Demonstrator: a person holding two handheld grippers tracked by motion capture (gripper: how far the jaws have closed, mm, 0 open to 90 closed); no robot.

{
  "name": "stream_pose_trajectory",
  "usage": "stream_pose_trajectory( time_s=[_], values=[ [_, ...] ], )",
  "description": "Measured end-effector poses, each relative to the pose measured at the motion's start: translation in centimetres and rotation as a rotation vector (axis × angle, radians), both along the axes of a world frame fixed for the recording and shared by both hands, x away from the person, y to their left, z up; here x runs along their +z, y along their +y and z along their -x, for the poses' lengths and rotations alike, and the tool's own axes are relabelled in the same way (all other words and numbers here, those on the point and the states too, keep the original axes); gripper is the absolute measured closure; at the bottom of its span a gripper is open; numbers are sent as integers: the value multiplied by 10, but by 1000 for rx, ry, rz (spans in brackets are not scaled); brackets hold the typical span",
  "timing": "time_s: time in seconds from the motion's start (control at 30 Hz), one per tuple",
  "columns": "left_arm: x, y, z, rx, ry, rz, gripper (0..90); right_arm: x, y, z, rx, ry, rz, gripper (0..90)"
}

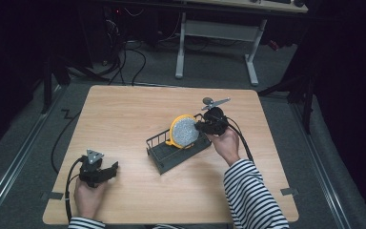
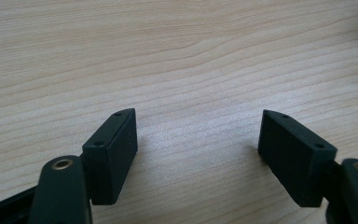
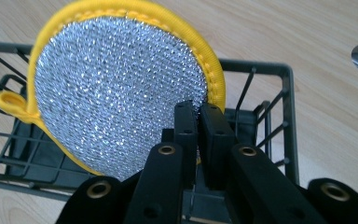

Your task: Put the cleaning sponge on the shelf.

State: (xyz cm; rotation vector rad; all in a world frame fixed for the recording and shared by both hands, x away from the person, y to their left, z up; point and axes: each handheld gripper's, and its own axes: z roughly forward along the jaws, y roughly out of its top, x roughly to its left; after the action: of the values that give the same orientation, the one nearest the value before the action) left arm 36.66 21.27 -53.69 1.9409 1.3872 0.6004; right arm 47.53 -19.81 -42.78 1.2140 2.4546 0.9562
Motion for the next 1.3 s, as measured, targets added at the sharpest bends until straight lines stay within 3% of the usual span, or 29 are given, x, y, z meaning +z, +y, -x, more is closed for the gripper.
stream_pose_trajectory(
  time_s=[0.1, 0.17, 0.37, 0.6, 0.73, 0.8, 1.03, 1.1, 1.3],
  values=[
    [0, 0, 0, -1, 1, -1, 287, -1, -2, 1, -4, 8, -2, 862],
    [0, 0, 0, -1, 1, -1, 287, 0, -8, 2, -16, 13, -40, 803],
    [0, 0, 0, 0, 1, -1, 287, 6, -17, 10, -47, -27, -48, 636],
    [0, 0, 0, -1, 1, 0, 286, 21, -32, 23, -74, -82, -57, 536],
    [0, 0, 0, 0, 0, 1, 286, 24, -46, 34, -98, -118, -94, 559],
    [0, 0, 0, -1, 1, 0, 287, 22, -52, 41, -101, -127, -83, 560],
    [0, 0, 0, 1, -1, 3, 286, 17, -79, 60, -166, -119, -112, 554],
    [0, 0, 0, -2, 0, 2, 286, 14, -91, 70, -192, -137, -132, 552],
    [0, 0, 0, -3, 1, 1, 285, 6, -106, 88, -225, -140, -123, 545]
  ],
)
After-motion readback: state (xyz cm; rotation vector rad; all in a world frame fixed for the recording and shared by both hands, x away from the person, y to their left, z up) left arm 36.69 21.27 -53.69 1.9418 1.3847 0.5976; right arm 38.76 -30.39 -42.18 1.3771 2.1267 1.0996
